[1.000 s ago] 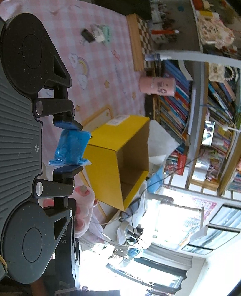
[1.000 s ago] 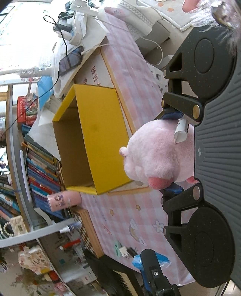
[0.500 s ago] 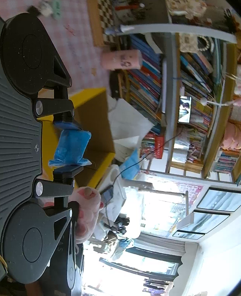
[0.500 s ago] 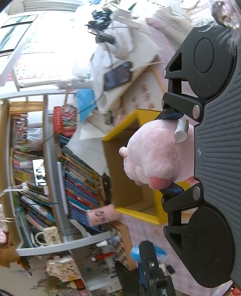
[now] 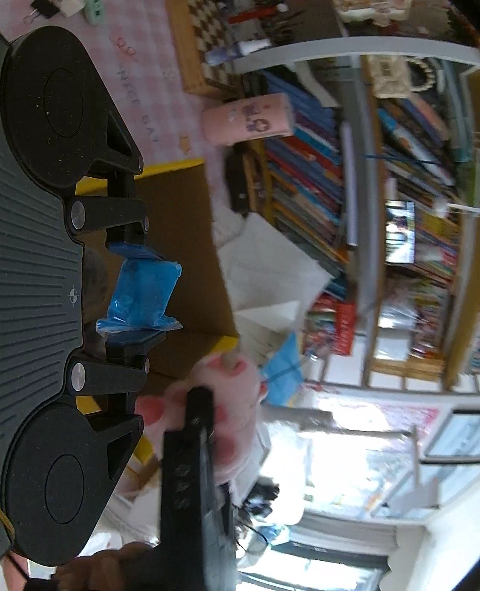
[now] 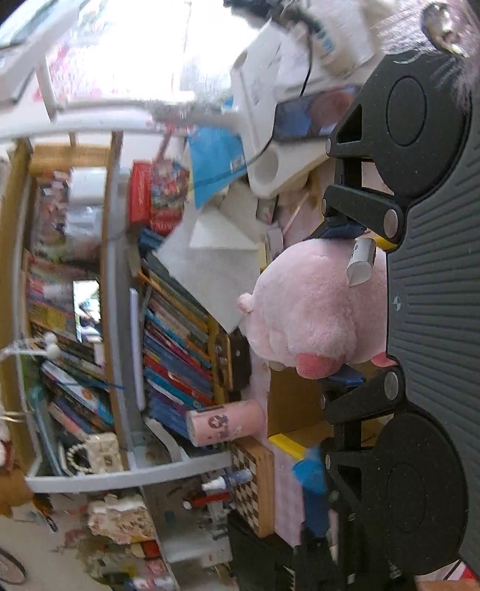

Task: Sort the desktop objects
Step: 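Lower the blue item with the left tool while the right tool lowers the pig into the box, then withdraw both open tools from the box toward the remaining table items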

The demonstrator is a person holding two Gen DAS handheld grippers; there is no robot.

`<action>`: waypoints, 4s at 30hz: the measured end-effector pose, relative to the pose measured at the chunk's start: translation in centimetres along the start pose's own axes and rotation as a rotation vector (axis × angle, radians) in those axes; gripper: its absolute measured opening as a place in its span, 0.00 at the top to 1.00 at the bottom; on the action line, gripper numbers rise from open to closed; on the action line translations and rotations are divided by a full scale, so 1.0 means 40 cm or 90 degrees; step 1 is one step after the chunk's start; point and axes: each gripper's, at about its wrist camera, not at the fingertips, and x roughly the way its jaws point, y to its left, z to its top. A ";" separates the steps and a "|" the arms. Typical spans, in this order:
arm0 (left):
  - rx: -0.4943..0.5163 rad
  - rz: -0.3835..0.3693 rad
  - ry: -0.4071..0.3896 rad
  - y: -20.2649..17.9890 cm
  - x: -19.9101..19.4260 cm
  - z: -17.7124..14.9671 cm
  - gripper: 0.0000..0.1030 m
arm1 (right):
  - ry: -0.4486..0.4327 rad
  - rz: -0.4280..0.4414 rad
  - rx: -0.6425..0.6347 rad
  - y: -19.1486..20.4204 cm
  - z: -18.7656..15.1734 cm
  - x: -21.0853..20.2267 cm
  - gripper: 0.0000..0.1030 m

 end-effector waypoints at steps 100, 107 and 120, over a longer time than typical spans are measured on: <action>-0.129 0.234 0.089 0.317 -0.499 -0.415 0.29 | 0.114 0.002 -0.017 0.493 -0.376 -0.223 0.20; -0.144 0.256 0.095 0.360 -0.525 -0.429 0.29 | 0.126 0.040 -0.037 0.556 -0.378 -0.207 0.20; -0.169 0.283 0.085 0.428 -0.543 -0.427 0.29 | 0.132 0.088 -0.086 0.650 -0.357 -0.176 0.20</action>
